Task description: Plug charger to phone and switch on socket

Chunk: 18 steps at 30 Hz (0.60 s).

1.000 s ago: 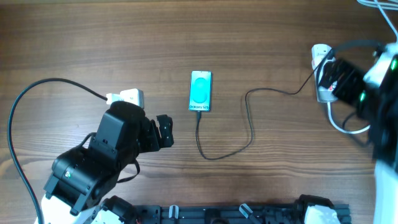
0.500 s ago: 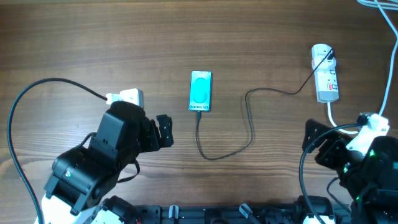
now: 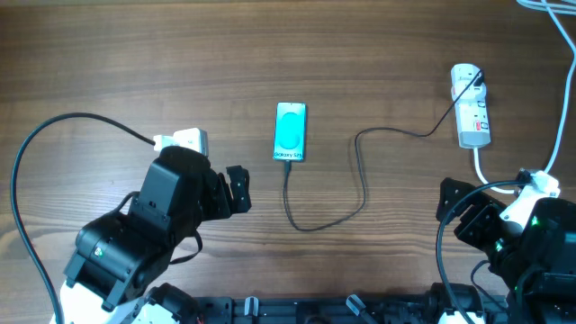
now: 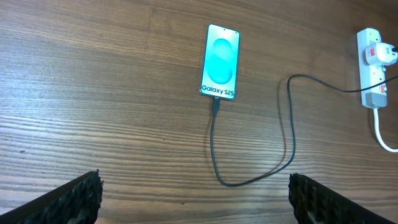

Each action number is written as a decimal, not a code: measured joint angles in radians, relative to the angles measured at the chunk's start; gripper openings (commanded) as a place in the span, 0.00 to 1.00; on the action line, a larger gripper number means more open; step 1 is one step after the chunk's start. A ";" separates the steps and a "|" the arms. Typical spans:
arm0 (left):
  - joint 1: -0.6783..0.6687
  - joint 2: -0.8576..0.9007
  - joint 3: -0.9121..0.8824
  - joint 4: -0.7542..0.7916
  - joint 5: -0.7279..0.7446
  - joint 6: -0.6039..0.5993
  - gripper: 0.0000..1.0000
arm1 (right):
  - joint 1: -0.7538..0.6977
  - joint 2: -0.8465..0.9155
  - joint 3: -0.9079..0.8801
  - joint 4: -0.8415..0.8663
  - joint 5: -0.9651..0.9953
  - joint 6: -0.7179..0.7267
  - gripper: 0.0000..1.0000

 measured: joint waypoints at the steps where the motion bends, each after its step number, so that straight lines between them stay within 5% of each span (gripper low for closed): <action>1: 0.000 0.000 0.000 0.000 0.000 0.000 1.00 | 0.000 0.000 0.000 0.000 0.000 0.000 1.00; 9: 0.000 0.000 0.000 0.000 0.000 0.000 1.00 | 0.001 -0.005 -0.018 0.019 0.026 -0.009 1.00; 18: 0.000 0.000 -0.002 0.000 0.000 0.000 1.00 | 0.001 -0.203 -0.386 0.529 -0.109 -0.225 1.00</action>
